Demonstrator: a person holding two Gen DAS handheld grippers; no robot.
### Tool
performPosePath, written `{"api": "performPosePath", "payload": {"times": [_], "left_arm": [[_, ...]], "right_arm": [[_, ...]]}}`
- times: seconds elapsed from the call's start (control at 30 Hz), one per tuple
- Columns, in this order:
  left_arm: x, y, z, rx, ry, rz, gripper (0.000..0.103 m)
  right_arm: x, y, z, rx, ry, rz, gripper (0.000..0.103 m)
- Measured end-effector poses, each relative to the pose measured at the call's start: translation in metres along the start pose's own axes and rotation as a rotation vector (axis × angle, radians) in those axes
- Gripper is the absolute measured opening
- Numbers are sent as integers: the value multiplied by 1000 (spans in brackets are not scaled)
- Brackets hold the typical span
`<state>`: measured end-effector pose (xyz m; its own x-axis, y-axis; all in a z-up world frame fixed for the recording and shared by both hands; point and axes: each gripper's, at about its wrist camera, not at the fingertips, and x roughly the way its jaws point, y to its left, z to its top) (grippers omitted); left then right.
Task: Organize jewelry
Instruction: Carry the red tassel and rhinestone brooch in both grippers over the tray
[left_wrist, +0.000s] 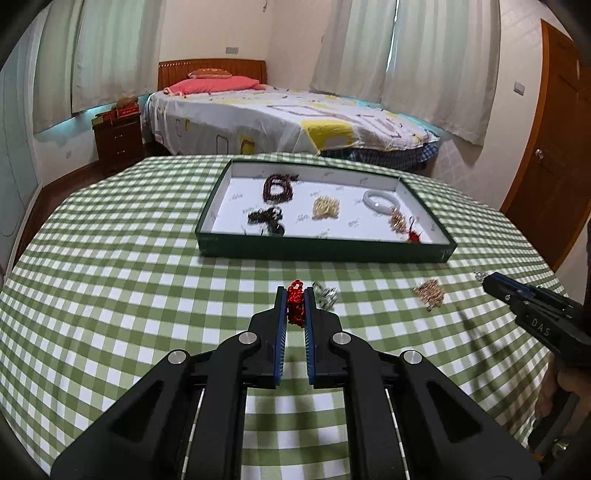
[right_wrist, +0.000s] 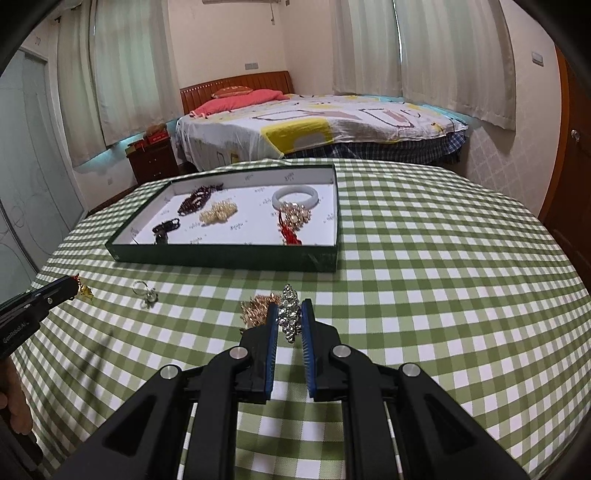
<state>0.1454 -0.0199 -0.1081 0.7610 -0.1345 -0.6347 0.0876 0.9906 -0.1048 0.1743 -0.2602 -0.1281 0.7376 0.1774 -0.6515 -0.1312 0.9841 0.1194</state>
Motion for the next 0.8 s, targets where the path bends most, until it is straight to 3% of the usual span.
{"api": "performPosePath", "payload": {"times": [0.4, 0.8], "left_arm": [[-5, -20, 49, 23, -97, -51, 9], [31, -35, 113, 46, -188, -69, 9]], "right_arm": [[-4, 17, 39, -24, -79, 32, 13], [15, 33, 99, -52, -167, 64, 13]]}}
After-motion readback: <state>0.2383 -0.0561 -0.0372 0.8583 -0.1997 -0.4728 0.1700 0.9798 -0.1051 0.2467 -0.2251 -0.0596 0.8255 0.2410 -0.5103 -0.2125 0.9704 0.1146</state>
